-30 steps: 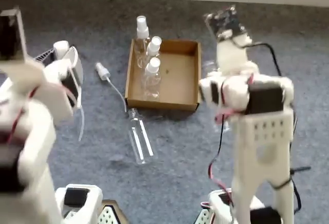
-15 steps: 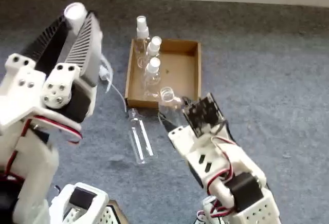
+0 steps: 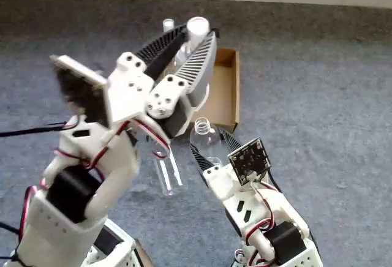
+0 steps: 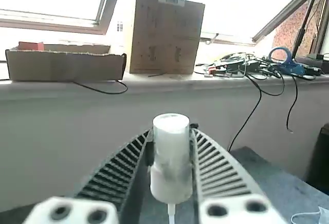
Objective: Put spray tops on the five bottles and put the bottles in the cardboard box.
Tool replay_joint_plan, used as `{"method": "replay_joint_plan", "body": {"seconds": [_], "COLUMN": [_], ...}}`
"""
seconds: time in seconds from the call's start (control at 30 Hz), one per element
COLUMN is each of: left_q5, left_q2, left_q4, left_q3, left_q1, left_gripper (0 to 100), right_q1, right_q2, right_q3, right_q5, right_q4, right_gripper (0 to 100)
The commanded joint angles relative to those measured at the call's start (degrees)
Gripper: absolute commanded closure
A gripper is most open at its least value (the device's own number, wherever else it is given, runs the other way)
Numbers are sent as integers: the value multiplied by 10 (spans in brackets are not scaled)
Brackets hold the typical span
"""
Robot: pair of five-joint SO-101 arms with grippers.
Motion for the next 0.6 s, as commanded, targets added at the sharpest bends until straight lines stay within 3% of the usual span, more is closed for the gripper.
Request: {"method": "replay_joint_plan", "body": {"seconds": [0.0,0.57], "left_q5": [-4,-1], "left_q2": [-7,-7], "left_q4": [-29,-34], "left_q3": [25,51], "left_q1": [10,10], "left_gripper": [994,994], "right_q1": [-2,-2], "right_q2": [-7,-7], "right_q3": [-6,-6], "right_q5": [-5,-5], "right_q4": [-15,-15], "right_gripper": [994,995]}}
